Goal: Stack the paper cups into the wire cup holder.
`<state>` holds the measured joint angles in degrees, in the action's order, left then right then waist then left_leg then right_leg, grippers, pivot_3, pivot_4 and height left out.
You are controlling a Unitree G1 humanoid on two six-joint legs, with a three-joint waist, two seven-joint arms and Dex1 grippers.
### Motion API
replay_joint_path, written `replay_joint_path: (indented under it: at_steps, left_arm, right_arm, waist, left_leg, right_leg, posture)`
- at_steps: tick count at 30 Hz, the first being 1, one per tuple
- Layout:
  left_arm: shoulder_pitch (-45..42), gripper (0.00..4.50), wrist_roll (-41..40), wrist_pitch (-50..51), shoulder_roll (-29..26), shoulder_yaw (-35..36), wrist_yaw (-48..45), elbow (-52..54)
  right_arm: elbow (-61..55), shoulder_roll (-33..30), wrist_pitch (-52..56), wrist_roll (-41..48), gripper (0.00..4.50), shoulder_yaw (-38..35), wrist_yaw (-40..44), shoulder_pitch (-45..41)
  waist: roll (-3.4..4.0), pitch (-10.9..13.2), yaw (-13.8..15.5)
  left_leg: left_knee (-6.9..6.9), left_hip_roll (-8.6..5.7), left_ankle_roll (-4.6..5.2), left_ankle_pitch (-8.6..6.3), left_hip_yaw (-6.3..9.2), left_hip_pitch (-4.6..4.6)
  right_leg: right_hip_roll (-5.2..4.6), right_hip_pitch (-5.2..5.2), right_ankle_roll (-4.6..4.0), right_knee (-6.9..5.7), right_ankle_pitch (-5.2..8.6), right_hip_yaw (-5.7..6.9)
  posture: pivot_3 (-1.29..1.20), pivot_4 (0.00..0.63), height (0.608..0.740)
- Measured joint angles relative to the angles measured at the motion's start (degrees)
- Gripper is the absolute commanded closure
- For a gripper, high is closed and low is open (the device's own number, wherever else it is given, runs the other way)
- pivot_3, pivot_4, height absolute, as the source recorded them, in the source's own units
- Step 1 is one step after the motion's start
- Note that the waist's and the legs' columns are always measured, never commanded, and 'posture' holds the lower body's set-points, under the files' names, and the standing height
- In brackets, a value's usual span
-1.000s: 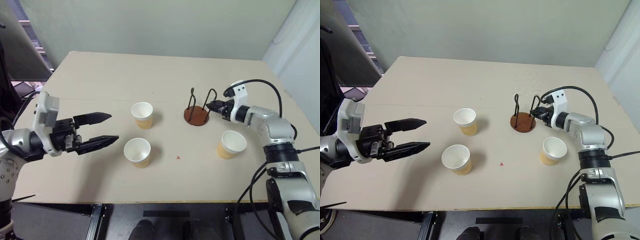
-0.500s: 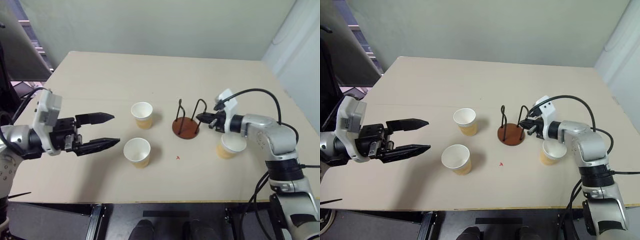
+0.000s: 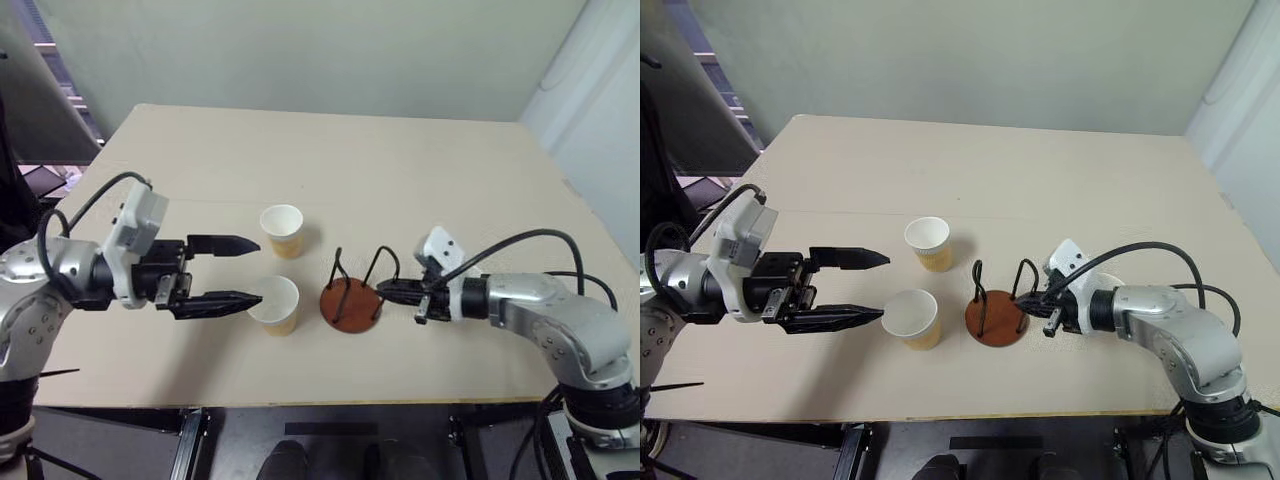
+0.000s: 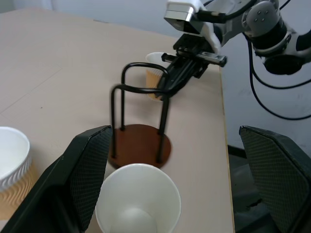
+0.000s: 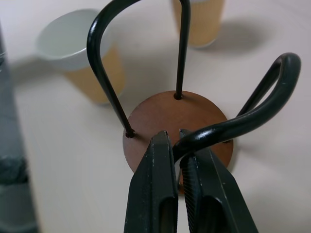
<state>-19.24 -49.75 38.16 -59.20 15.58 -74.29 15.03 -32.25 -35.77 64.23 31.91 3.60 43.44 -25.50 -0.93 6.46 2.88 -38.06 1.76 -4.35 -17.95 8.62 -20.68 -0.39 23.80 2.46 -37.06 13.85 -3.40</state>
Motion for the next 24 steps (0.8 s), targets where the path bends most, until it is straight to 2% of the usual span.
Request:
replay_joint_path:
  at_steps: [17,20,24]
  left_arm:
    - [-1.0,0.0,0.3,0.5,0.0,-2.8,-1.6,0.1]
    - [-1.0,0.0,0.3,0.5,0.0,-2.8,-1.6,0.2]
    - [-0.9,0.0,0.3,0.5,0.0,-2.8,-1.6,0.7]
  right_arm:
    - [-2.2,-5.8,-7.3,-1.0,4.42,5.7,0.6,0.9]
    - [-1.5,-6.2,-7.9,-1.8,3.73,7.0,0.8,0.1]
    - [-0.4,-6.4,-7.6,-1.7,2.36,7.7,1.5,-0.6]
  waist:
    - [-0.01,0.0,-0.1]
    - [-0.01,0.0,-0.2]
    - [-0.01,0.0,-0.2]
  left_leg:
    - [0.05,0.09,0.02,-0.01,0.04,0.14]
    - [0.06,0.09,0.03,-0.01,0.05,0.19]
    - [0.06,0.09,0.03,-0.02,0.04,0.17]
  right_leg:
    - [0.0,-0.08,0.01,0.0,-0.01,-0.03]
    - [0.0,-0.14,0.01,0.0,-0.01,-0.03]
    - [0.0,-0.12,0.01,0.01,-0.01,-0.03]
  posture:
    - [0.0,0.15,0.74]
    - [0.0,0.15,0.74]
    - [0.0,0.15,0.74]
